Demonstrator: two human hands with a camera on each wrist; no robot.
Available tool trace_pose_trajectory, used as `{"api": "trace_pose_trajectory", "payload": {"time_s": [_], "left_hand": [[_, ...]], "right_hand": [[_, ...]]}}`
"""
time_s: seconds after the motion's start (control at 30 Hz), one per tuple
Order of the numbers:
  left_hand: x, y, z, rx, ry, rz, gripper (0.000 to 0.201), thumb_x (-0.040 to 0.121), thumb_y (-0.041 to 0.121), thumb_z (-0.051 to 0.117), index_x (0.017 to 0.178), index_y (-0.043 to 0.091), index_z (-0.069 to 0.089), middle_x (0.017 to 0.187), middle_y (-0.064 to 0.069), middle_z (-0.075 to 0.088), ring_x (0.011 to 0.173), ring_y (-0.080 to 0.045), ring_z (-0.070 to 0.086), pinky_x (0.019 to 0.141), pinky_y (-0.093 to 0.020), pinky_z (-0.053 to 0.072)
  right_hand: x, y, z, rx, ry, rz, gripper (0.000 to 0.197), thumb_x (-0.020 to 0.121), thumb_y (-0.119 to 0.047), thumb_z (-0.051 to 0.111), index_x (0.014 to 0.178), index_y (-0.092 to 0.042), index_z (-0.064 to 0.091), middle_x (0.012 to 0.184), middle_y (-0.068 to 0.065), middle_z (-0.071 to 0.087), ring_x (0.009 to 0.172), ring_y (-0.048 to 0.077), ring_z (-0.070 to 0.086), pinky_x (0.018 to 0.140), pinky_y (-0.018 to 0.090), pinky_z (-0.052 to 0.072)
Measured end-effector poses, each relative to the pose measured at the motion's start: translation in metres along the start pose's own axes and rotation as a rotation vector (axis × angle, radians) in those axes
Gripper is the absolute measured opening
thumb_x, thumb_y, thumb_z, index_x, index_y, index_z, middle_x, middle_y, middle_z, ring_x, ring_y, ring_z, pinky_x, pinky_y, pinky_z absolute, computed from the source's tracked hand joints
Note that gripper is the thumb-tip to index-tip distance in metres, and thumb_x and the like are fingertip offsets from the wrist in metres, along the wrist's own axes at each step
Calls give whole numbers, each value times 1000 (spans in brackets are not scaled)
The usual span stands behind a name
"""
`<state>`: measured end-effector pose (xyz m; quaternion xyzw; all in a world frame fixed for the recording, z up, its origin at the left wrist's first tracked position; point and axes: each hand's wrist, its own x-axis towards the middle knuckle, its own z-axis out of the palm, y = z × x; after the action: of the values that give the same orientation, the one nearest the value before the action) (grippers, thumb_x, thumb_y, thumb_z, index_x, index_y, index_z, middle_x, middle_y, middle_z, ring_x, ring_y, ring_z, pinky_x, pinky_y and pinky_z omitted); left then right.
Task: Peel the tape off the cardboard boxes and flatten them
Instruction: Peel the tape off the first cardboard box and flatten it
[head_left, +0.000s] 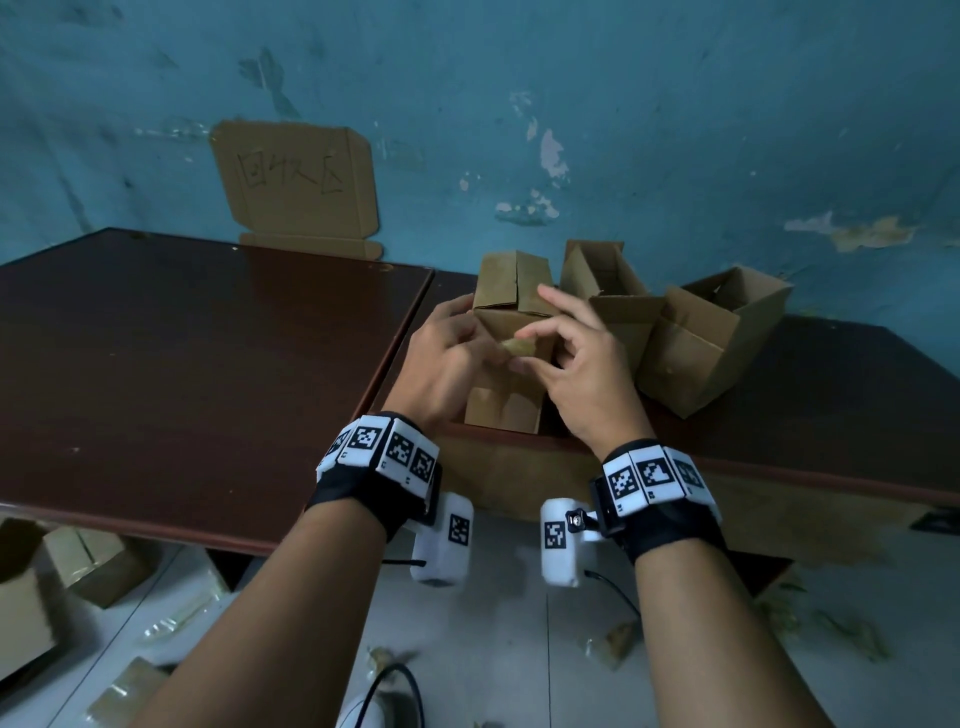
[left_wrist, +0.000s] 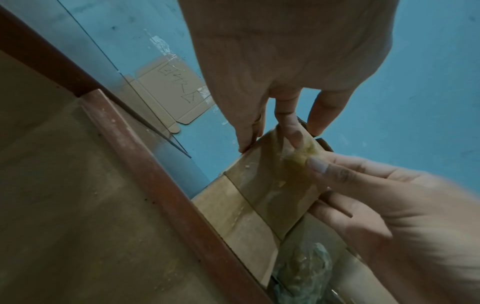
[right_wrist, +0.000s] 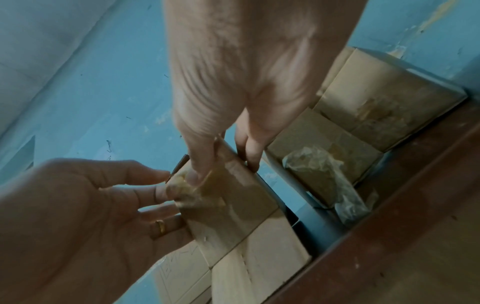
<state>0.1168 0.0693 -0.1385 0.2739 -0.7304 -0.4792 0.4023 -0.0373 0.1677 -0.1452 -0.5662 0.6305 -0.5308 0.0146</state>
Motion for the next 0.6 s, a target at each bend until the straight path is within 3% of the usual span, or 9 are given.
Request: {"api": "trace_pose_trajectory", "payload": {"time_s": [0.1,0.17,0.27,0.33,0.37,0.43,0.5,0.6], "left_hand": [[-2,2,0,-83,17,-4,25,79,29,71,92,11,59,146,9,54,140,-16,49,109,-41,44],[-3,3,0,-156,-12,23,30,87,15,76,102,11,50,145,9,53,132,-12,56,100,-33,51],[-4,2,2,-170,-91,81,35,85,-5,72,109,2,49,134,25,53,109,10,65,95,-41,61],[-4,1,3,-132,-100,134,34,81,-8,71,109,2,53,136,26,51,111,11,65,95,-39,60],[-3,1,3,-90,-91,164,32,80,-1,72,108,4,56,139,22,51,118,8,63,97,-35,58],[-4,4,4,29,-68,196,24,78,17,72,102,15,66,150,9,49,136,-1,52,103,-29,50],[-6,9,4,104,-67,189,16,82,30,75,97,24,72,161,2,41,150,-5,37,106,-23,41],[-8,12,2,168,-66,203,17,90,22,80,105,22,73,168,1,31,155,-7,28,105,-13,32]], "right_hand": [[-1,-3,-3,-23,13,11,7,92,-13,81,99,-14,80,155,-9,52,148,8,43,123,43,40],[-2,-4,-4,-34,14,17,6,96,-17,77,98,-12,80,156,-9,51,148,6,43,123,37,38],[-3,-6,-3,-88,25,3,20,103,-21,69,93,-7,80,160,-7,48,133,-3,51,107,13,39],[-3,-8,-1,-111,38,5,25,104,-20,66,88,-4,78,162,-3,46,124,-8,52,96,0,35],[-3,-8,0,-110,44,17,27,105,-18,66,84,-3,76,162,-1,45,123,-11,50,94,-3,32],[-2,-9,2,-75,53,44,32,106,-18,63,82,0,72,161,0,46,118,-18,49,93,-4,31],[-1,-11,2,-18,52,63,33,109,-21,58,90,0,74,160,-4,48,120,-21,49,96,-2,32],[-1,-16,0,112,37,115,30,110,-25,56,102,-5,77,157,-12,50,137,-7,48,110,11,37]]}}
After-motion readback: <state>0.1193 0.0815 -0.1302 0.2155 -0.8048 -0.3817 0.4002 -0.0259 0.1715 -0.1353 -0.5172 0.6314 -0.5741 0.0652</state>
